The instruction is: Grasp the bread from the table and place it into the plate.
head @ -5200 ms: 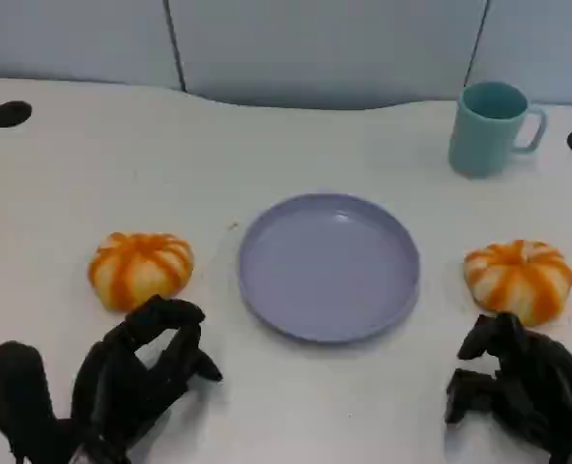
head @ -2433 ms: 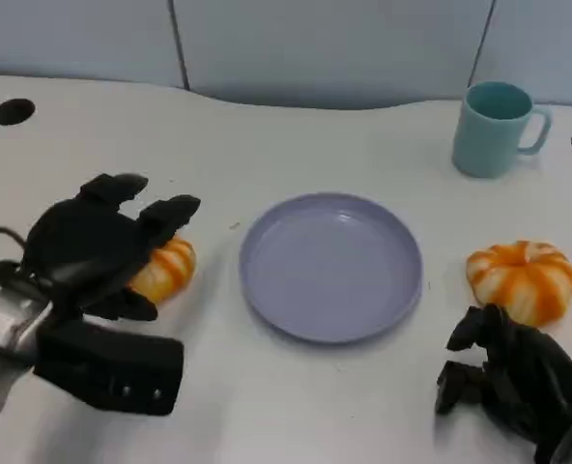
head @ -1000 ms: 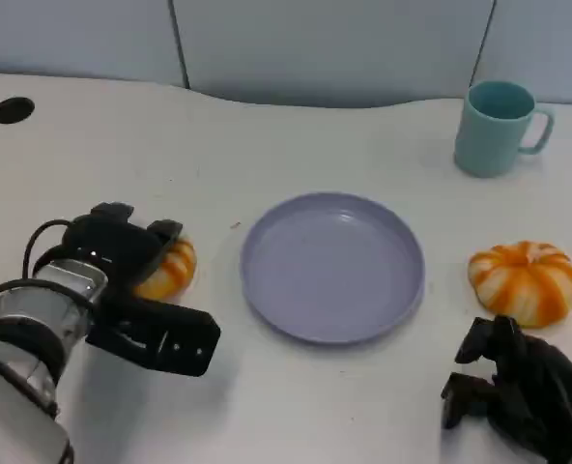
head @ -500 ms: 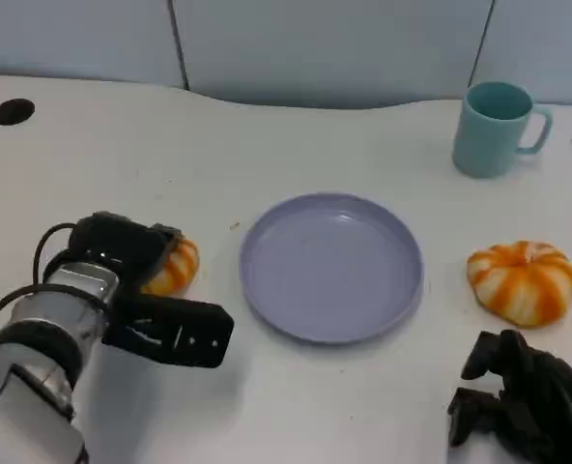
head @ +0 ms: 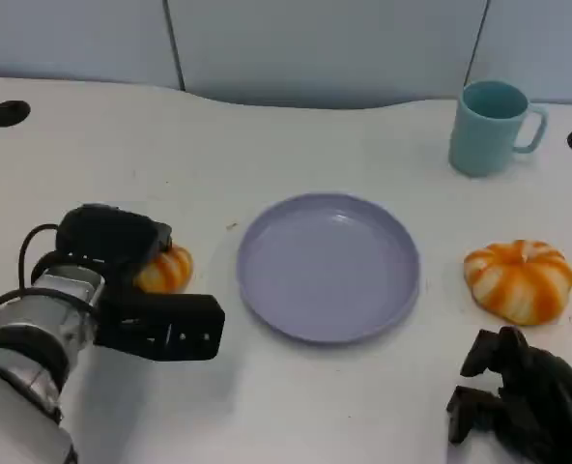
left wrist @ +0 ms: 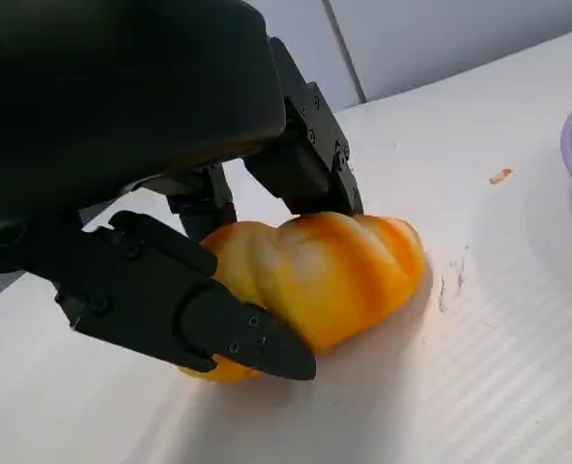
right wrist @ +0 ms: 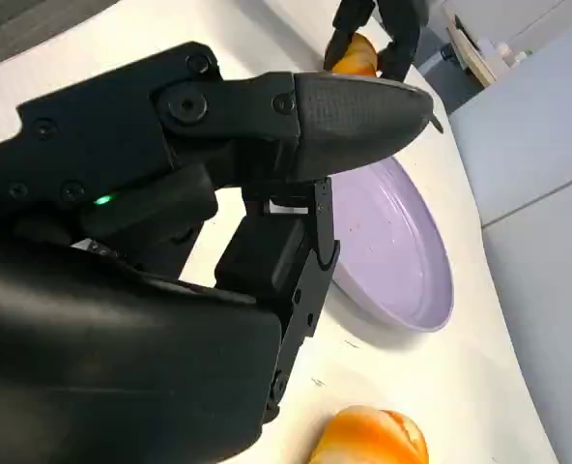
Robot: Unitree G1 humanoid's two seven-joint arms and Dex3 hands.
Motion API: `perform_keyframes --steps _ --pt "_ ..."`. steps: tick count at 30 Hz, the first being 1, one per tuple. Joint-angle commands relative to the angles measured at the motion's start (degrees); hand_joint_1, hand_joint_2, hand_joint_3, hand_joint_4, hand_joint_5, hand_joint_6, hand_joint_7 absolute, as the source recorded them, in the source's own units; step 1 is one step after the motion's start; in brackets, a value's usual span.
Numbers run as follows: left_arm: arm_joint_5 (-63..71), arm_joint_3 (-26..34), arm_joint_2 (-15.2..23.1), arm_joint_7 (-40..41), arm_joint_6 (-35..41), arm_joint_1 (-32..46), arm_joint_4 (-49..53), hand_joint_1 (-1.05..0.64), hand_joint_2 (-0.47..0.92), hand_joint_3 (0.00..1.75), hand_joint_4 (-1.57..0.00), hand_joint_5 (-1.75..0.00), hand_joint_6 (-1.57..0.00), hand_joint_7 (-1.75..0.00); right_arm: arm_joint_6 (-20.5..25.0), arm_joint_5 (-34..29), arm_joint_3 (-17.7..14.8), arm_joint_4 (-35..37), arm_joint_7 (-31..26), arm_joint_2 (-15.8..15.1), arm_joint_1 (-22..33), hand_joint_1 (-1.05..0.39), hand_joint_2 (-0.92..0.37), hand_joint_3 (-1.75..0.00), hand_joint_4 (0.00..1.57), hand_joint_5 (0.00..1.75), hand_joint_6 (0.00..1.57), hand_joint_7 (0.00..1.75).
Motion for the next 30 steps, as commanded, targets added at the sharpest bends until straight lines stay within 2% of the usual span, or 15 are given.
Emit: perform_keyframes --steps 1,4,6,8,9,10,13,14,15,16,19,20,24,26,30 --pt "0.07 -0.38 1.31 -0.04 -0.28 1.62 0.68 -0.31 0.92 0.20 -0.67 -1.75 -0.70 -1.13 0.53 -0.35 -0.20 1.33 -0.59 -0.48 0.54 -0.45 -0.92 -0.46 1.23 1.22 1.11 1.13" --pt "2.11 -2.33 2.75 4.06 -1.73 0.50 0.35 -0.28 0.92 0.19 -0.71 -1.75 -0.64 -1.31 0.47 -0.14 -0.40 2.36 -0.85 -0.01 -0.28 -0.46 -0.92 -0.42 1.24 1.20 1.13 1.12" --pt "2.46 -2.61 3.21 6.14 -2.49 0.03 0.26 -0.28 0.92 0.19 -0.71 -1.75 -0.63 -1.33 0.81 0.00 -0.59 2.82 -1.22 0.18 -0.87 -0.46 -0.92 -0.42 1.25 1.19 1.14 1.11" --pt "1.96 -2.04 3.37 7.34 -3.21 -0.15 0.24 -0.29 0.92 0.25 -0.74 -1.75 -0.63 -1.45 1.09 0.12 -0.76 3.08 -1.50 0.29 -1.24 -0.45 -0.92 -0.42 1.25 1.19 1.14 1.11" --pt "1.23 -1.28 3.35 7.62 -3.44 -0.49 0.21 -0.30 0.92 0.26 -0.74 -1.75 -0.63 -1.47 1.08 0.07 -0.80 3.46 -1.47 0.19 -1.62 -0.45 -0.92 -0.43 1.25 1.19 1.14 1.11" --pt "0.69 -0.71 3.32 7.86 -3.59 -0.79 0.19 -0.27 0.92 0.27 -0.75 -1.75 -0.64 -1.37 1.06 0.03 -0.86 3.89 -1.40 0.09 -1.99 -0.44 -0.92 -0.43 1.25 1.19 1.14 1.11" --pt "0.23 0.12 3.26 8.18 -3.83 -1.11 0.19 -0.25 0.92 0.26 -0.76 -1.75 -0.65 -1.30 0.99 -0.02 -0.98 4.55 -1.27 -0.03 -2.49 -0.44 -0.92 -0.44 1.25 1.19 1.14 1.12" --pt "-0.75 1.13 2.84 7.68 -2.98 -1.60 0.16 -0.26 0.91 0.25 -0.77 -1.75 -0.64 -1.35 0.82 0.05 -1.16 5.05 -1.14 -0.10 -2.72 -0.44 -0.92 -0.44 1.25 1.19 1.14 1.11" --pt "-1.45 1.83 2.42 7.46 -2.10 -2.05 0.12 -0.26 0.92 0.22 -0.78 -1.75 -0.61 -1.47 0.67 0.09 -1.29 5.56 -0.95 -0.21 -3.00 -0.44 -0.92 -0.43 1.25 1.19 1.13 1.11" --pt "-1.92 2.32 2.12 7.32 -1.47 -2.36 0.08 -0.28 0.92 0.19 -0.78 -1.75 -0.59 -1.50 0.55 0.10 -1.38 5.94 -0.80 -0.28 -3.21 -0.44 -0.92 -0.44 1.25 1.19 1.13 1.11" --pt "-4.11 4.54 1.19 7.74 -1.68 -2.66 -0.32 -0.27 0.92 0.19 -0.75 -1.75 -0.63 -1.34 0.79 0.09 -1.42 5.82 -0.80 -0.40 -2.99 -0.44 -0.92 -0.44 1.24 1.20 1.13 1.12" --pt "-5.18 5.61 0.83 8.69 -2.27 -2.58 -0.56 -0.26 0.91 0.15 -0.78 -1.75 -0.64 -1.45 0.65 -0.08 -1.32 5.70 -0.65 -0.55 -2.76 -0.44 -0.92 -0.45 1.23 1.20 1.12 1.11" --pt "-7.06 7.78 -0.02 10.45 -4.73 -2.61 -1.18 -0.25 0.91 0.11 -0.81 -1.75 -0.66 -1.52 0.28 -0.59 -1.07 5.57 -0.57 -0.93 -2.40 -0.44 -0.92 -0.45 1.22 1.20 1.12 1.11" --pt "-7.66 8.46 -0.66 12.02 -7.69 -2.88 -1.85 -0.18 0.90 0.13 -0.82 -1.75 -0.62 -1.70 0.55 -1.47 -0.32 5.08 -0.49 -1.72 -2.16 -0.45 -0.92 -0.48 1.22 1.21 1.10 1.13" --pt "-7.67 8.77 -0.85 12.80 -9.02 -3.01 -1.74 -0.16 0.89 0.14 -0.83 -1.75 -0.62 -1.74 0.69 -1.69 0.14 4.82 -0.55 -2.12 -2.06 -0.46 -0.92 -0.49 1.21 1.22 1.08 1.15"
